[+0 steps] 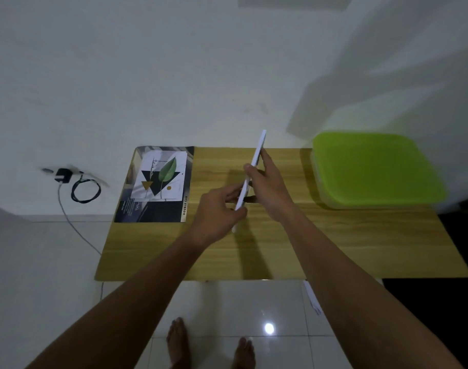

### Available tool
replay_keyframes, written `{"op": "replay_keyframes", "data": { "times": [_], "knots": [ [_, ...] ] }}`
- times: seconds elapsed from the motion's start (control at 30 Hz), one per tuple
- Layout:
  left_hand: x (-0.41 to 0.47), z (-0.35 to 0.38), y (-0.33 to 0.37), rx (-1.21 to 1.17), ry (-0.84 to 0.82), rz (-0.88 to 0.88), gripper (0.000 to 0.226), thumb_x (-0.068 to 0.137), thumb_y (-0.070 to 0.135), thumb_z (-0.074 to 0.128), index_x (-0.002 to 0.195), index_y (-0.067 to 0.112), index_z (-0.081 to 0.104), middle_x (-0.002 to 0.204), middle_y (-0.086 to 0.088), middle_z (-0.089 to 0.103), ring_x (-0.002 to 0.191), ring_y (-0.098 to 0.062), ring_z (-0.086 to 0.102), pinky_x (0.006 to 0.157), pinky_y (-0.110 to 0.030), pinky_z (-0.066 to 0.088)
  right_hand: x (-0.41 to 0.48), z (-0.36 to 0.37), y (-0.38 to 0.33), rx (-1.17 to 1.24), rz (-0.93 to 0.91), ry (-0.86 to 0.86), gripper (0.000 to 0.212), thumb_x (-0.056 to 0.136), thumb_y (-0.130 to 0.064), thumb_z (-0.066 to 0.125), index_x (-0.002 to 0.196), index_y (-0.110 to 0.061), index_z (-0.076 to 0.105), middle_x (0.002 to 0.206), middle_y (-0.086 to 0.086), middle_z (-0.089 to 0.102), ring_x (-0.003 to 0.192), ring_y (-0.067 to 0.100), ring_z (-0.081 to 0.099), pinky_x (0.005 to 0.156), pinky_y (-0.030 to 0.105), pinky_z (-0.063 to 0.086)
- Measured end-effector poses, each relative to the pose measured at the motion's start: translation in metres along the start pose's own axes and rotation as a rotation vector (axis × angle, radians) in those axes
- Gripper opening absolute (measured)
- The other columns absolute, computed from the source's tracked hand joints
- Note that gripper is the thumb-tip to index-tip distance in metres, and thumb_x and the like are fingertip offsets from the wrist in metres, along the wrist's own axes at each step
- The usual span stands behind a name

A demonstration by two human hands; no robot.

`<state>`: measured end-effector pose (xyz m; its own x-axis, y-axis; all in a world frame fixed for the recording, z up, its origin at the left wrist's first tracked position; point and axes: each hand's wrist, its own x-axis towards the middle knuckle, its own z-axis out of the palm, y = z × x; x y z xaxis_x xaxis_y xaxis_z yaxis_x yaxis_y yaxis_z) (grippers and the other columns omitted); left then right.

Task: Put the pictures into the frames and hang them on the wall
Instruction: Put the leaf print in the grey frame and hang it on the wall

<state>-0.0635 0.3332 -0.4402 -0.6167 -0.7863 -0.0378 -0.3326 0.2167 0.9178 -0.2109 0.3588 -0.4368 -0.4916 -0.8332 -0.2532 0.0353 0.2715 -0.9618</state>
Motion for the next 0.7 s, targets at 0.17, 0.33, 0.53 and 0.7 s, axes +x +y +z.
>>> {"op": "replay_keyframes", "data": {
  "times": [0.17,0.33,0.53,0.7],
  "knots": [
    [0.003,0.030,-0.011,0.004,-0.022,-0.048,0.058,0.080,0.028,0.074,0.135,0.024,0.056,0.125,0.007,0.065,0.112,0.003,0.058,0.089,-0.027,0.054,0.007,-0.018,0.016,-0.025,-0.010,0.113,0.062,0.094,-0.009,0.037,0.148,-0.039,0.034,0.114,-0.005,0.066,0.093,0.015,0.065,0.082,0.040,0.057],
    [0.022,0.018,-0.040,0.191,0.133,-0.202,0.059,0.090,0.025,0.066,0.144,0.025,0.042,0.139,-0.001,0.050,0.128,-0.018,0.046,0.104,-0.037,0.042,0.014,-0.041,0.041,0.031,0.081,0.179,0.060,0.097,-0.008,0.041,0.148,-0.040,0.037,0.112,0.005,0.069,0.090,0.019,0.062,0.079,0.036,0.053],
    [0.041,0.010,-0.061,-0.072,-0.043,-0.452,0.071,0.088,0.009,0.068,0.149,0.018,0.033,0.101,0.005,0.060,0.107,-0.026,0.061,0.088,-0.035,0.052,0.026,-0.061,0.071,0.049,0.154,0.162,0.054,0.100,-0.011,0.047,0.148,-0.034,0.039,0.122,-0.003,0.064,0.095,0.010,0.058,0.082,0.026,0.047],
    [0.046,0.015,-0.080,0.103,-0.025,-0.350,0.079,0.083,0.011,0.074,0.149,0.015,0.032,0.107,0.000,0.057,0.096,-0.014,0.052,0.083,-0.028,0.049,0.039,-0.066,0.099,-0.208,0.151,0.030,0.068,0.098,-0.005,0.052,0.155,-0.028,0.024,0.134,-0.003,0.057,0.111,0.011,0.057,0.093,0.023,0.045]
  ]
}}
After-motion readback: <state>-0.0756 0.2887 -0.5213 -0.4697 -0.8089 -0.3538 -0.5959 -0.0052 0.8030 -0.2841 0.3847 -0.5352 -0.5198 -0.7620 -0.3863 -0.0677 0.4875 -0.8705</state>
